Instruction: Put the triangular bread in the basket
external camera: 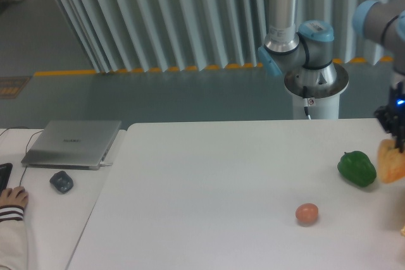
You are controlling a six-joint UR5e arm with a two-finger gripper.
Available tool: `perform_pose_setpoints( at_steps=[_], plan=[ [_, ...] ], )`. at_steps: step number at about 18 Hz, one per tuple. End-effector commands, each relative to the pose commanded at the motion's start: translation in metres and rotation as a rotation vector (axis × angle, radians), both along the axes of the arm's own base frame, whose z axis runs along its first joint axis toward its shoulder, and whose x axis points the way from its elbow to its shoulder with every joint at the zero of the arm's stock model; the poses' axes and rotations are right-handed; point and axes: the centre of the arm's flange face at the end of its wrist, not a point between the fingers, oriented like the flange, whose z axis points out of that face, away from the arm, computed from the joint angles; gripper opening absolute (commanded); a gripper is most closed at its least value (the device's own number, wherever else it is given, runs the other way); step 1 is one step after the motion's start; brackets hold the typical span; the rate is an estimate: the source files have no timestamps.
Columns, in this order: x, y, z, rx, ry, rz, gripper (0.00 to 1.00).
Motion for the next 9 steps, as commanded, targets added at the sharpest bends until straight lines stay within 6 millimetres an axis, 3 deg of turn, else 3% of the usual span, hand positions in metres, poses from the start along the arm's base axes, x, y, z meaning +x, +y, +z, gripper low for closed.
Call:
perform_pose_setpoints(
  at_steps=[4,7,9],
  plan=[
    [-0.041,-0.032,-0.007,-0.006,0.013,-0.059,0.0],
    [-0.084,-0.064,-0.021,-0.014,0.013,-0.104,0.0],
    [-0.098,-0.074,-0.024,-0.016,0.017,-0.118,0.0]
  ],
)
